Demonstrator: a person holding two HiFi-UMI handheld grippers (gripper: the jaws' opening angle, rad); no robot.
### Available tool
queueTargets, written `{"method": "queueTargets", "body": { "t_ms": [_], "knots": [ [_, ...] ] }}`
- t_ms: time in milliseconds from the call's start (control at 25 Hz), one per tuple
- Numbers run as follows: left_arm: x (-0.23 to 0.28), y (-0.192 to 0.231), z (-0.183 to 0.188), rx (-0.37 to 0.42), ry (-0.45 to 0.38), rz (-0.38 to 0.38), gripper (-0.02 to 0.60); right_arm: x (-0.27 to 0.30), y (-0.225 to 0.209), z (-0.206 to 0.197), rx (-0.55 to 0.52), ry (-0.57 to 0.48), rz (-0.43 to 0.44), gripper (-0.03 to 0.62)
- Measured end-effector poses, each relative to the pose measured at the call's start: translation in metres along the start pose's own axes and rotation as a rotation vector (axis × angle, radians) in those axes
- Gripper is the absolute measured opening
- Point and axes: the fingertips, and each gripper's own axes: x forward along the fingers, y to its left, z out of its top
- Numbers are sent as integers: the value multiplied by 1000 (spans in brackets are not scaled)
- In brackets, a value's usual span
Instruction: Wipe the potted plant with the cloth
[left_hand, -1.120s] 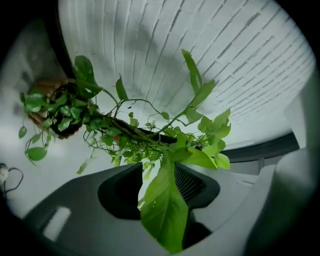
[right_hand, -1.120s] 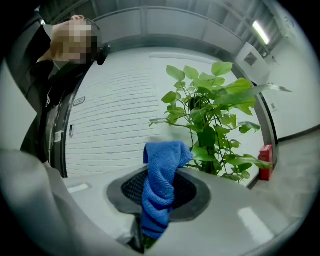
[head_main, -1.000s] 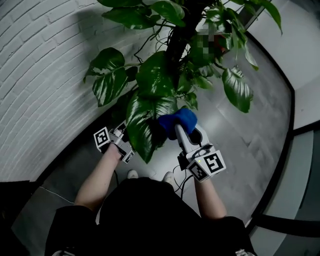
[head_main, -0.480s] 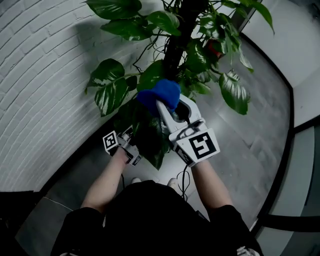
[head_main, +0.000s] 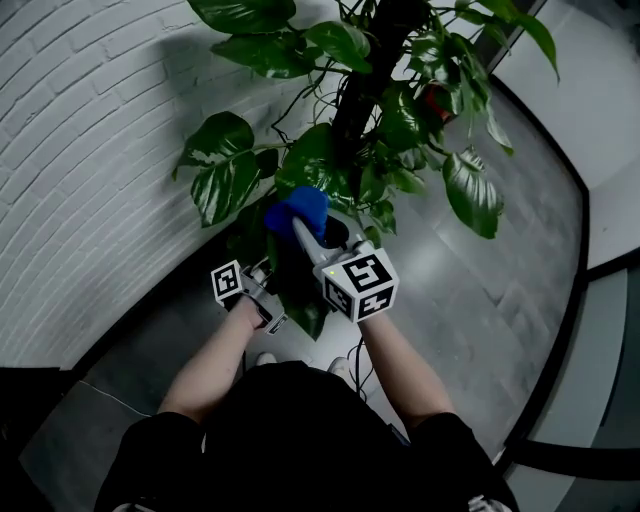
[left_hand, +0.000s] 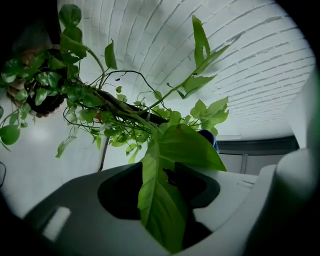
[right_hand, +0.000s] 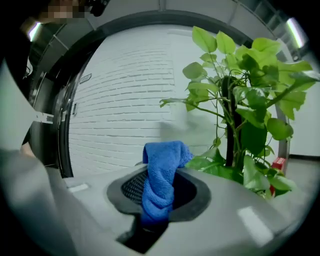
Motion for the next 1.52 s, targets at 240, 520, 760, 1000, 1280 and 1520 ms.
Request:
{"method": "queueTargets", "body": {
  "t_ms": [240,520,760,1000,1280,1520],
  "knots": [
    [-7,-5,7,102,-7,56,189,-1,23,-13,-10,43,67,89],
    [-10,-6,11,263,-7,114,189,-19,28,-33,23,54,78,89],
    [-15,-9,6,219,-45,57,160,-35,37,-45,36,56,86,89],
    [-5,-19,5,167,-32,-47,160,-57,51,-48,42,28,137,89],
    [2,-30,3,156,-35,-106,160,-76,58,-63,77,37,191,89],
    [-3,-35,8,154,-73,-121,160,-92,72,-76,108,31,287,89]
  ]
}}
